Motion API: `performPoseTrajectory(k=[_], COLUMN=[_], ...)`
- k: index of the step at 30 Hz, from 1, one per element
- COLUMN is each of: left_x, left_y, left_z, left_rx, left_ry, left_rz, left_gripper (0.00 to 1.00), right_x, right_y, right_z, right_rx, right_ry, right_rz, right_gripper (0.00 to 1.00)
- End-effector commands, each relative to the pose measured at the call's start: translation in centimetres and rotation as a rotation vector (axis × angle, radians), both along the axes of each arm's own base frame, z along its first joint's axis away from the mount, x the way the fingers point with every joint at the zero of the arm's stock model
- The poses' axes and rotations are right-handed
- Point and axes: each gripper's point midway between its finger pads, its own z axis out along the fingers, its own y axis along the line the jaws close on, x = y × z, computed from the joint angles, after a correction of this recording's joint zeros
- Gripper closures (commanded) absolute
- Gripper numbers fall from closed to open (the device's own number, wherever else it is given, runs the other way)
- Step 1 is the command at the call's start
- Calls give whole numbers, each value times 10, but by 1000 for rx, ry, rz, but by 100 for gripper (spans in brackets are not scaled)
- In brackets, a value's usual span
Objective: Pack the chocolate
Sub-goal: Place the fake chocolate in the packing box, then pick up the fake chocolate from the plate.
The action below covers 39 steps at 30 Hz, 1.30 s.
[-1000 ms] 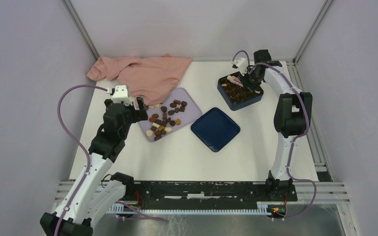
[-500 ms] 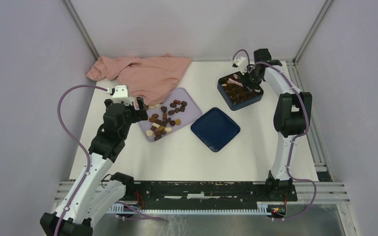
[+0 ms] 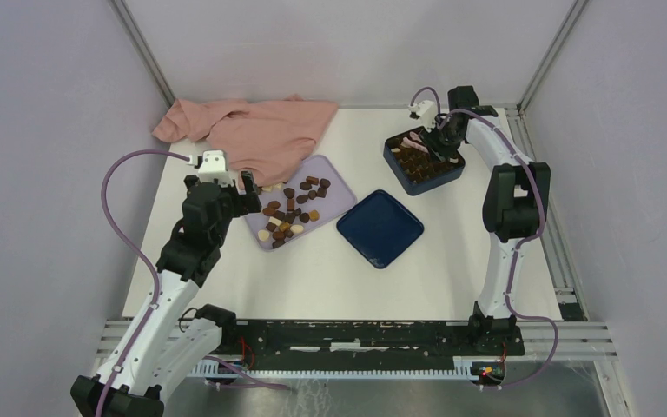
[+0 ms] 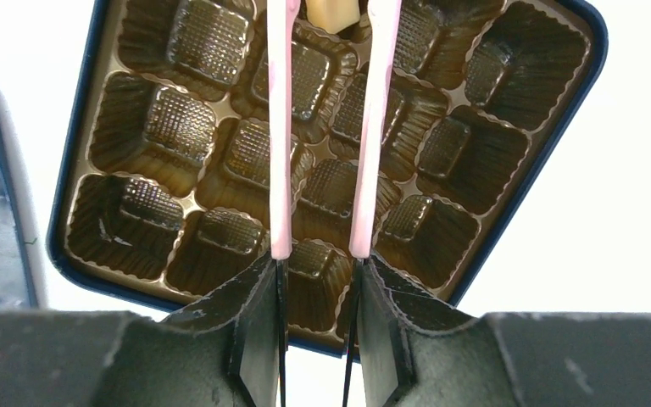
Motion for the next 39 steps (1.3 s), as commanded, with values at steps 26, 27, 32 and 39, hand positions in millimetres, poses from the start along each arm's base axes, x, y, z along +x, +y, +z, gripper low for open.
performPoseTrajectory(k=[26,27,32,39], left_x=[0,0,1,1], left_y=[7,7,7,8], left_z=[17,17,15,15], left_rx=[31,31,32,35], left_ry=[-65,-66,-60,-59], left_rz=[11,11,12,16], left_gripper=[1,1,1,1], right_x=[-149,-152,-161,-161], right_y=[218,222,238,246], right_z=[67,62,36,2], right_rx=[205,184,78,1], right_ry=[-65,-59,-37,25], right_rz=[586,596,636,650], right_gripper=[68,68,67,67])
